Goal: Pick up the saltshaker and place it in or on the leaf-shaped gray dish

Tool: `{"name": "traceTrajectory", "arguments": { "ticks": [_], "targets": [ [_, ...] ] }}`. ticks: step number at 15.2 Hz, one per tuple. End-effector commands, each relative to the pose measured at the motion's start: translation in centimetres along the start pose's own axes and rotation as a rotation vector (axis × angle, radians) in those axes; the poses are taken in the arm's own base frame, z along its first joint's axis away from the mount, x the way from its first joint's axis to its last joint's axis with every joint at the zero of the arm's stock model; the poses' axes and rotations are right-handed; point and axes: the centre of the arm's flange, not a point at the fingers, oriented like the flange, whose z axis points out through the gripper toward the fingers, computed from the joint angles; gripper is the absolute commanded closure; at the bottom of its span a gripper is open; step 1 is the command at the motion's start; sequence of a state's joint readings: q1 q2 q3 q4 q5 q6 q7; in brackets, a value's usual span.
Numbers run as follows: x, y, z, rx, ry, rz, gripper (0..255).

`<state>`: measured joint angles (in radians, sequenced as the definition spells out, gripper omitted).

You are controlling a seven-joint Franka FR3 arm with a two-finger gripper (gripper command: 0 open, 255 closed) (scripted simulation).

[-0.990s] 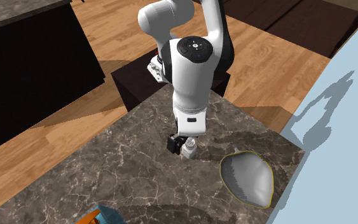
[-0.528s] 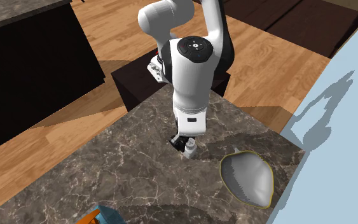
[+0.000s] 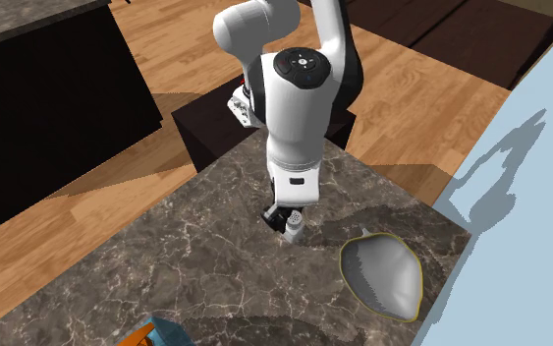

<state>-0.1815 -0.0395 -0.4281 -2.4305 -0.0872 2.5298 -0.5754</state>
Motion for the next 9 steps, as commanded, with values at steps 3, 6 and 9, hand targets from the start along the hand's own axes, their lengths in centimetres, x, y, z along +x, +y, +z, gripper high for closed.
{"name": "traceTrajectory", "arguments": {
  "ticks": [3, 6, 9],
  "targets": [
    [0.2, 0.2, -2.0, 0.000, 0.000, 0.000, 255],
    [0.3, 0.4, -3.5, 0.000, 0.000, 0.000, 255],
    [0.4, 0.6, -5.1, 0.000, 0.000, 0.000, 255]
  ]
}}
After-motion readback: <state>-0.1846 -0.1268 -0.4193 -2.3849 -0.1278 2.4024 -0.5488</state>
